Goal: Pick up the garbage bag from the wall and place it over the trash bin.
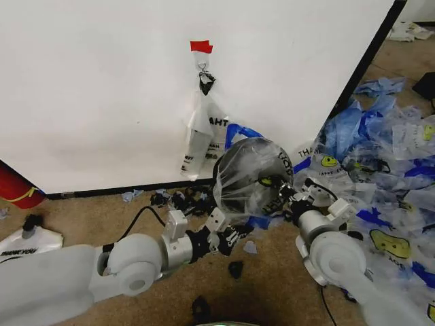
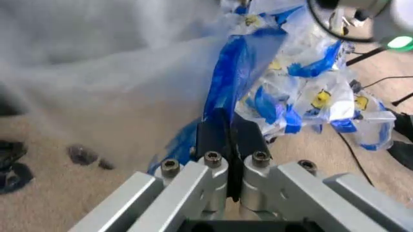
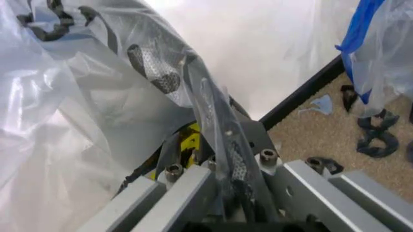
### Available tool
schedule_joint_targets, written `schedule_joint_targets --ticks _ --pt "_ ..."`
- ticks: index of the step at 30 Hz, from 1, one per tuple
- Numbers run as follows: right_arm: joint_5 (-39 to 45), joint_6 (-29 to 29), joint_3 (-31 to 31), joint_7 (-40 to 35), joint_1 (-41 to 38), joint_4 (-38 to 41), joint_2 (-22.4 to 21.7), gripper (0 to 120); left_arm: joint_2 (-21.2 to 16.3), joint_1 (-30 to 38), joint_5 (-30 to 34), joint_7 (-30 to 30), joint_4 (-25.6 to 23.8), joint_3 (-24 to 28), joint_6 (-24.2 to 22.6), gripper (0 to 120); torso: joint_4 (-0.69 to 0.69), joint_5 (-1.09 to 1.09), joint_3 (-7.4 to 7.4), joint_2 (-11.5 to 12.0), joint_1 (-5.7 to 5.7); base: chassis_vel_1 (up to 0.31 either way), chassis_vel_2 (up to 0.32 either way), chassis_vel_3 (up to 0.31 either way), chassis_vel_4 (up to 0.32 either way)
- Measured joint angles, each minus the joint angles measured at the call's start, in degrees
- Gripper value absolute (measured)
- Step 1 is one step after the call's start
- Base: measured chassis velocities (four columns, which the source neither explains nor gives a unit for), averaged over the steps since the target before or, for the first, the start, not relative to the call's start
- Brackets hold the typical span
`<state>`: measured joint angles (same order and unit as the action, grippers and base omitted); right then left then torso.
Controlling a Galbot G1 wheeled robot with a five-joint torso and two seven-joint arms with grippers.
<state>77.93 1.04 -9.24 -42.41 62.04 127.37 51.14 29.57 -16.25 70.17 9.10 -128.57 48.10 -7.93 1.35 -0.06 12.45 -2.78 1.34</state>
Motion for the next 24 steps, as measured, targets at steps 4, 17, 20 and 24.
schedule_joint_targets --ticks 4,17,20,24 --pt "0.09 -0.29 0.02 -0.09 0.31 0.63 -0.39 0 0.25 -1.76 -0.97 -0.01 0.84 -0.5 0.86 0 0.0 0.0 0.0 0.0 0.0 0.0 0.0 0.0 0.0" --pt "0.65 -0.74 -0.8 -0.58 0.51 2.9 -2.75 0 1.8 -3.51 -5.41 -0.57 7.72 -0.18 3.85 0 0.0 0.0 0.0 0.0 0.0 0.0 0.0 0.0 0.0" --pt "0.73 -0.78 -1.03 -0.58 0.51 2.9 -2.87 0 1.91 -3.84 -5.58 -0.54 8.2 -0.12 4.24 0 -0.01 0.01 0.0 0.0 0.0 0.0 0.0 0.0 0.0" --pt "1.04 -1.09 -1.31 -0.62 0.61 3.09 -3.12 0 3.31 -3.75 -5.88 0.67 9.61 -0.06 4.99 0 0.0 0.0 0.0 0.0 0.0 0.0 0.0 0.0 0.0"
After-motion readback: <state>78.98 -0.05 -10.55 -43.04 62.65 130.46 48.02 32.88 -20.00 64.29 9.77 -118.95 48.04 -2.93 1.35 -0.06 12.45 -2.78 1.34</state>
